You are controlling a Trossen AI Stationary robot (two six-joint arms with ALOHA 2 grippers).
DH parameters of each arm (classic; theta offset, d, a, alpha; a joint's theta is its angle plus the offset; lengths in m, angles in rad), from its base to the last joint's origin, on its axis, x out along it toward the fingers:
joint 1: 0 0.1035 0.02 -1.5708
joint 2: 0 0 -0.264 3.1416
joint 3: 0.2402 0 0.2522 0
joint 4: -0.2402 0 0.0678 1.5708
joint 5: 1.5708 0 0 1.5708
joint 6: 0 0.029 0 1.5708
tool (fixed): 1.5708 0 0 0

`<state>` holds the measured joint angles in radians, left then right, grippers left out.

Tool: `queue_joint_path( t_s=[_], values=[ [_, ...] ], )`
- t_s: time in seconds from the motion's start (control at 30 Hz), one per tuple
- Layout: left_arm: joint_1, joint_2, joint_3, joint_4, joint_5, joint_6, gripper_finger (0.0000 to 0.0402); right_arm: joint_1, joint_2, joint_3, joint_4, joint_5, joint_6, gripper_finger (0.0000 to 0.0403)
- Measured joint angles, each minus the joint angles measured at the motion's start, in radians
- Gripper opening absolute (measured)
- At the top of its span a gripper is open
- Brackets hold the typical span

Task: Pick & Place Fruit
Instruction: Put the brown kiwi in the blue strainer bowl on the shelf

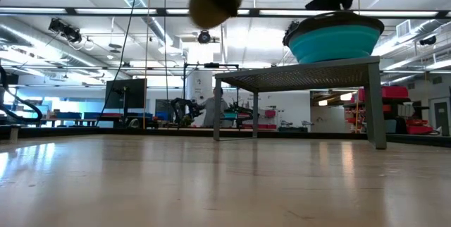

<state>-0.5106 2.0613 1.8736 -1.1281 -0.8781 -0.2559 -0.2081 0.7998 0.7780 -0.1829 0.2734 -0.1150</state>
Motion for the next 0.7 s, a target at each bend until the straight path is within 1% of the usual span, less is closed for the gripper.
queue_joint_path(
  t_s=[0.07,0.1,0.13,0.2,0.3,0.4,0.47,0.57,0.7],
  values=[
    [0.013,0.0,0.016,0.056,-0.084,0.052,0.0233,0.0,0.0,0.0,0.0,-0.055,-0.009,0.0325],
    [0.02,0.0,0.019,0.103,-0.107,0.088,0.0235,0.0,-0.001,0.0,0.0,-0.078,-0.014,0.0325],
    [0.028,0.0,0.019,0.154,-0.117,0.127,0.0238,0.0,-0.004,0.0,-0.001,-0.093,-0.017,0.0325],
    [0.044,0.0,0.019,0.264,-0.103,0.203,0.0243,0.0,-0.012,0.0,0.0,-0.093,-0.015,0.0325],
    [0.071,0.0,0.019,0.408,0.001,0.309,0.0245,0.0,-0.031,0.0,-0.002,-0.092,-0.007,0.0325],
    [0.11,0.0,0.008,0.511,0.16,0.368,0.0239,0.0,-0.058,0.0,-0.018,-0.093,-0.004,0.0325],
    [0.139,0.0,0.0,0.538,0.234,0.386,0.0233,0.0,-0.078,0.0,-0.049,-0.093,0.002,0.0325],
    [0.182,0.0,0.0,0.577,0.306,0.406,0.0229,0.0,-0.113,0.0,-0.083,-0.093,0.002,0.0325],
    [0.246,0.0,0.0,0.602,0.426,0.404,0.0236,0.0,-0.154,0.0,-0.117,-0.093,0.002,0.0325]
  ],
)
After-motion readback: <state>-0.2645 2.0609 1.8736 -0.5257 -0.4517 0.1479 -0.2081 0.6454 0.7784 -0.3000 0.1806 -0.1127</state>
